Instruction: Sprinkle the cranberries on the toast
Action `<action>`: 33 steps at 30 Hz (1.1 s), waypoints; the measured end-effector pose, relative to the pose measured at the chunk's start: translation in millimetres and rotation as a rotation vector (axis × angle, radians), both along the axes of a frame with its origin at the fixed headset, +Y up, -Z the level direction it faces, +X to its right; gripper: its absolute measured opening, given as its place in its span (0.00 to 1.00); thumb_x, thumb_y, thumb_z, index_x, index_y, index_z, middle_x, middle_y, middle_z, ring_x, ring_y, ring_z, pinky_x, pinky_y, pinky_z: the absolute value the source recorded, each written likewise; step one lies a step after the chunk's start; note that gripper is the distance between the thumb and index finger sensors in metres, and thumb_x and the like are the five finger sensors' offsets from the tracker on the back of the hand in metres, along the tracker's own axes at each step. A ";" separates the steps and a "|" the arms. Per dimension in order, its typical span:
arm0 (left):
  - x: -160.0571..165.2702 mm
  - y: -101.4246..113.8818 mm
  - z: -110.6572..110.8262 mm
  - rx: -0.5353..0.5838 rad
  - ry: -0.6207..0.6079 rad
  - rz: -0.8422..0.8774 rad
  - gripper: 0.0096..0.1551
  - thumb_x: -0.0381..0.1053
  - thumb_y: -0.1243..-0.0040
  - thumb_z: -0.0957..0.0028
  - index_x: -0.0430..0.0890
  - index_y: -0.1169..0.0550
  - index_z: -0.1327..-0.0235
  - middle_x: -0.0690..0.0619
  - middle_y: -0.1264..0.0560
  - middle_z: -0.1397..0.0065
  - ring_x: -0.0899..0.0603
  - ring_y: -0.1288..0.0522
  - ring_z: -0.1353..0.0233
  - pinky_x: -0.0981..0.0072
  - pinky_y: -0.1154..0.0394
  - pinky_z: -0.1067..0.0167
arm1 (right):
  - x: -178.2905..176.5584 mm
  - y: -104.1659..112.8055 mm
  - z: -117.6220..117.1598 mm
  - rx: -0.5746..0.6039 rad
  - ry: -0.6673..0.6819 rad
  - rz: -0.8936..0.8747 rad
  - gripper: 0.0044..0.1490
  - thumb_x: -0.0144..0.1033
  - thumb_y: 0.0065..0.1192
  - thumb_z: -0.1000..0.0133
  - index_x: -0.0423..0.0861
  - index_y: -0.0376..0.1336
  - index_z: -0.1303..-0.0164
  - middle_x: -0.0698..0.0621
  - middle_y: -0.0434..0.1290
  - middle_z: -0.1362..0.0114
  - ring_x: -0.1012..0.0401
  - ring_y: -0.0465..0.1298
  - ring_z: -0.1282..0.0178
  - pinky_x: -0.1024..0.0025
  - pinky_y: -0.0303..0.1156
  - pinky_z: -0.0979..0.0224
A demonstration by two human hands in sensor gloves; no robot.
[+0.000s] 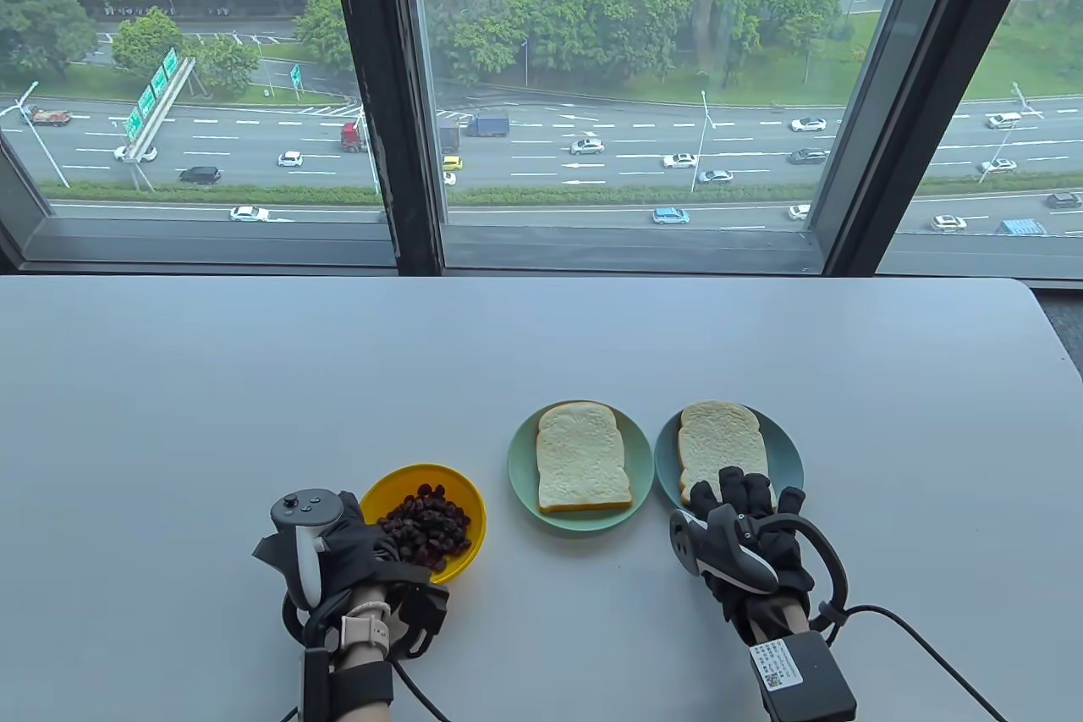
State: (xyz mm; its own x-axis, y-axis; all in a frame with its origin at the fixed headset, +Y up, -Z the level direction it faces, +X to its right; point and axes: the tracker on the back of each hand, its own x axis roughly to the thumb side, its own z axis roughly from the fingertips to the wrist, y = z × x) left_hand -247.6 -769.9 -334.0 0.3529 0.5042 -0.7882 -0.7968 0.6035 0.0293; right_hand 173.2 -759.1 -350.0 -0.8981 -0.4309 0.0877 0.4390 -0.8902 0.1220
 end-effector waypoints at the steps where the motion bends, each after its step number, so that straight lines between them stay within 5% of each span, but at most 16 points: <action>1: 0.1 -0.8 0.1 -0.003 0.003 -0.002 0.37 0.49 0.48 0.42 0.68 0.46 0.23 0.58 0.37 0.25 0.50 0.31 0.34 0.64 0.21 0.40 | -0.2 -0.1 -0.1 0.000 0.000 0.000 0.50 0.66 0.36 0.53 0.58 0.28 0.27 0.42 0.33 0.21 0.44 0.43 0.19 0.34 0.49 0.25; 11: -3.7 -6.2 6.6 0.130 0.084 0.177 0.30 0.47 0.42 0.47 0.60 0.36 0.32 0.52 0.31 0.36 0.45 0.27 0.43 0.59 0.15 0.54 | 0.2 -2.4 -0.7 0.000 0.001 -0.002 0.50 0.66 0.36 0.53 0.58 0.28 0.27 0.42 0.33 0.21 0.44 0.43 0.19 0.35 0.49 0.25; 21: 12.4 -4.0 3.5 0.334 0.009 0.432 0.29 0.41 0.38 0.53 0.53 0.33 0.38 0.44 0.29 0.44 0.37 0.26 0.53 0.54 0.13 0.68 | 1.1 -3.5 -0.6 0.009 -0.001 -0.014 0.50 0.66 0.36 0.53 0.58 0.28 0.27 0.42 0.33 0.21 0.44 0.43 0.19 0.35 0.49 0.25; 33: 73.2 0.5 -8.8 0.250 -0.384 0.528 0.29 0.41 0.38 0.53 0.52 0.32 0.38 0.42 0.28 0.45 0.35 0.26 0.55 0.52 0.13 0.70 | 4.5 -4.9 -1.2 0.012 -0.004 -0.027 0.50 0.66 0.36 0.53 0.57 0.28 0.27 0.42 0.34 0.22 0.44 0.44 0.19 0.35 0.50 0.25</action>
State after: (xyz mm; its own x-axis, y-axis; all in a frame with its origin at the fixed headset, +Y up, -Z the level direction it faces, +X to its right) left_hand -174.4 -769.4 -342.7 0.2414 0.8351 -0.4943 -0.9633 0.1449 -0.2258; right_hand 177.7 -764.0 -351.2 -0.9098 -0.4075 0.0787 0.4142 -0.9032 0.1126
